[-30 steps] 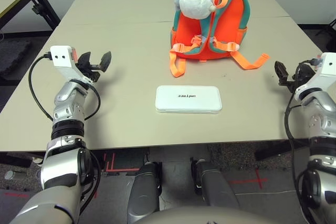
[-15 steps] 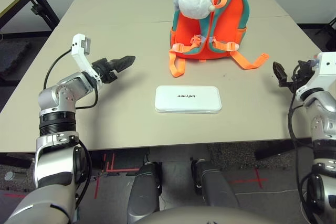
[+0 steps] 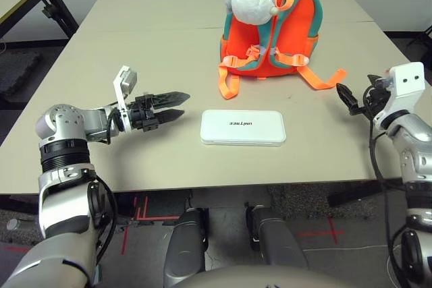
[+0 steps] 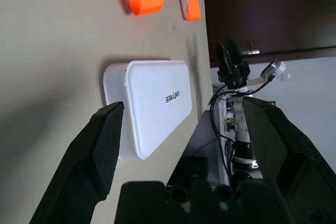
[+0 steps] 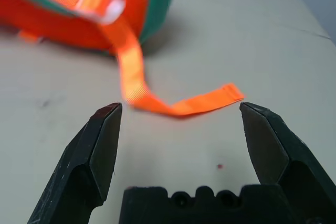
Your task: Put the pencil case into the backpack and zip it.
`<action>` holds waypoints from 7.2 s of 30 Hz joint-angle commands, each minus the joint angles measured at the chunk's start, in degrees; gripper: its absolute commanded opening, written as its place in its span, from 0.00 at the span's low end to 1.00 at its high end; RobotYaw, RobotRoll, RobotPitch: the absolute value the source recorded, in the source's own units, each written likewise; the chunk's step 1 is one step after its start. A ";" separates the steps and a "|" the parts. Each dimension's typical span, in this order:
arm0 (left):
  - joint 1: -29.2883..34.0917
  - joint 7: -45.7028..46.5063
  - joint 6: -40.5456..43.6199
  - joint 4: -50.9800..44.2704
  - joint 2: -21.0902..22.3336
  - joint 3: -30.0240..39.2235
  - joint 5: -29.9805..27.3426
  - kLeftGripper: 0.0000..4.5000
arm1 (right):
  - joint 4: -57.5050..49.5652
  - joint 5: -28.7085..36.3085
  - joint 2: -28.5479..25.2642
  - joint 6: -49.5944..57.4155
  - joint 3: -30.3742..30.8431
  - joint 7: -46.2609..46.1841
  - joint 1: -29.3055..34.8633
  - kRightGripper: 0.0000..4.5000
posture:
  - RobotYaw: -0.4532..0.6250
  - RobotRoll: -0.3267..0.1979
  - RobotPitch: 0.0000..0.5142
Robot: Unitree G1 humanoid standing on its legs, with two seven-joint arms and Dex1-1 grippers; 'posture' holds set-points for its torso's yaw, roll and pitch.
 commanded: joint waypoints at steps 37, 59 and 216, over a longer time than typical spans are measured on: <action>-3.11 -4.34 -9.66 21.52 -0.49 -9.51 11.44 1.00 | -14.82 -13.05 -8.90 3.79 19.83 20.12 2.92 0.01 | 0.21 0.62 0.25; -9.13 -7.94 -20.16 22.87 7.27 3.14 7.45 1.00 | -10.16 -14.96 -3.78 1.40 22.63 18.69 -3.65 0.01 | 0.23 0.62 0.28; -23.61 -3.40 -59.24 -1.63 2.03 1.23 7.64 0.28 | 33.89 2.99 26.79 -0.76 2.20 -10.23 -43.62 1.00 | 0.28 0.62 0.27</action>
